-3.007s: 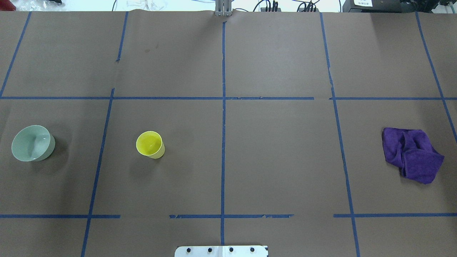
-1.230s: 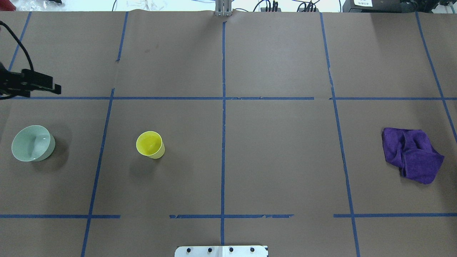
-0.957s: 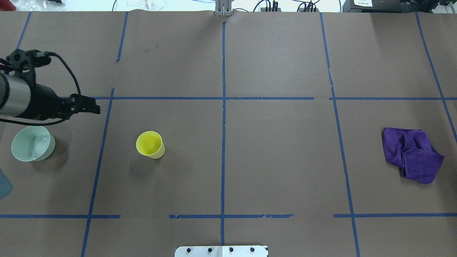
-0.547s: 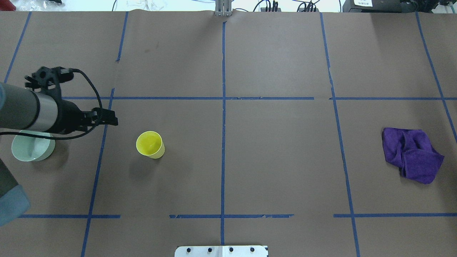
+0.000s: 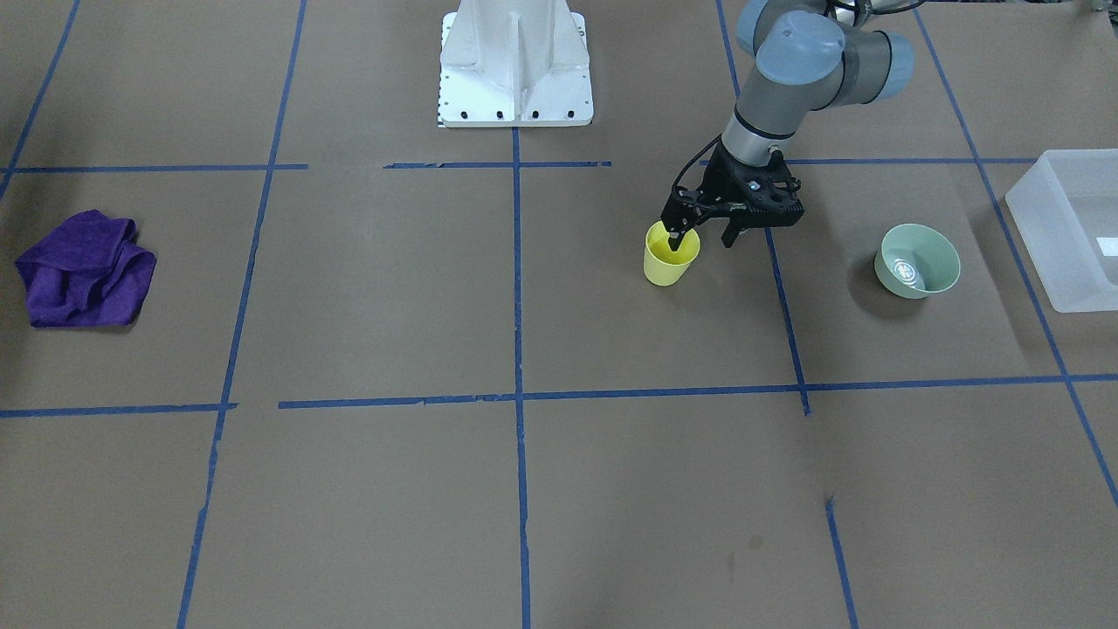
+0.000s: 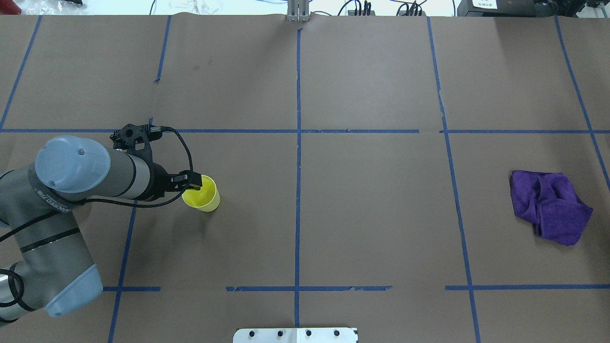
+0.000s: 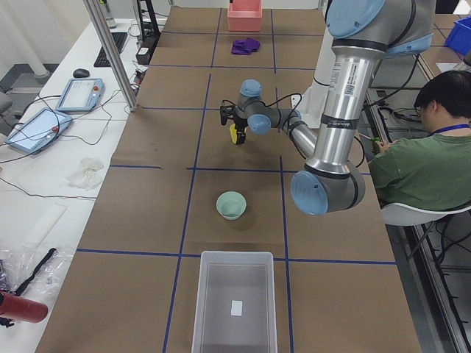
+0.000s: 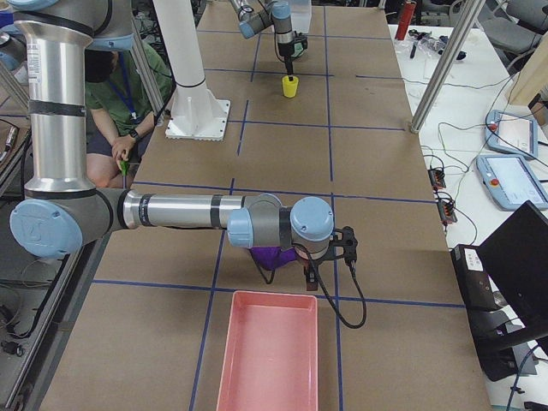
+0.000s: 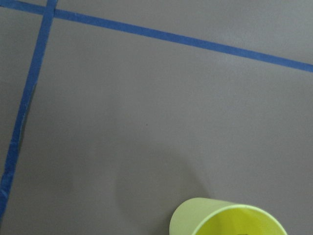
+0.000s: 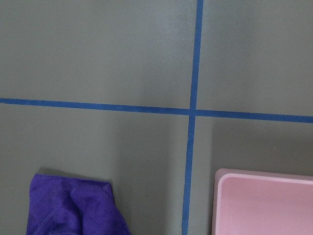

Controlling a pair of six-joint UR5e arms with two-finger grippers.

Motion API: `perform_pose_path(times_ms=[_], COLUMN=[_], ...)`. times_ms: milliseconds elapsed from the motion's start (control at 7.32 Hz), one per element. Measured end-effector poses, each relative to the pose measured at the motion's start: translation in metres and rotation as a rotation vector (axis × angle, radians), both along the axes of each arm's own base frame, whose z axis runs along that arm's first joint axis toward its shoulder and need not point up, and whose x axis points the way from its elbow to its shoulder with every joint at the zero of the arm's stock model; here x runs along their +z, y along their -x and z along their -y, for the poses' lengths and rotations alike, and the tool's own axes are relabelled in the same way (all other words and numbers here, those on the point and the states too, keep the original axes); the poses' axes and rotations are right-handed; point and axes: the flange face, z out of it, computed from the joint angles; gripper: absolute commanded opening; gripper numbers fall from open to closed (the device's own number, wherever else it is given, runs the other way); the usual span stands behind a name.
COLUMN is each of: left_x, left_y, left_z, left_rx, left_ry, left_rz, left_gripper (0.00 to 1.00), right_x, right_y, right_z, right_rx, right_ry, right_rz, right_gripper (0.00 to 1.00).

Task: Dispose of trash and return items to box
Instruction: 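Reach the left gripper to the yellow cup and close on its rim, then lift the yellow cup with the left gripper while the right reaches the purple cloth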

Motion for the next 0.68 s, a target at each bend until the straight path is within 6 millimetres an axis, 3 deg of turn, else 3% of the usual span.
perform_pose_path(times_ms=[410,683], left_x=[-0.002,-0.006], left_y=[-0.01,-0.006], left_z=[-0.01,-0.006], left_rx=[0.025,0.018], left_ry=[0.004,0.014], left_rz=[-0.003,0.003], left_gripper=[0.0,0.0], right_x=[-0.005,-0.025], right_y=[0.001,0.011], right_z=[0.001,0.004], right_rx=[0.009,0.031], right_ry=[0.003,0.021], right_rz=[0.001,0.008], right_gripper=[1.0,1.0])
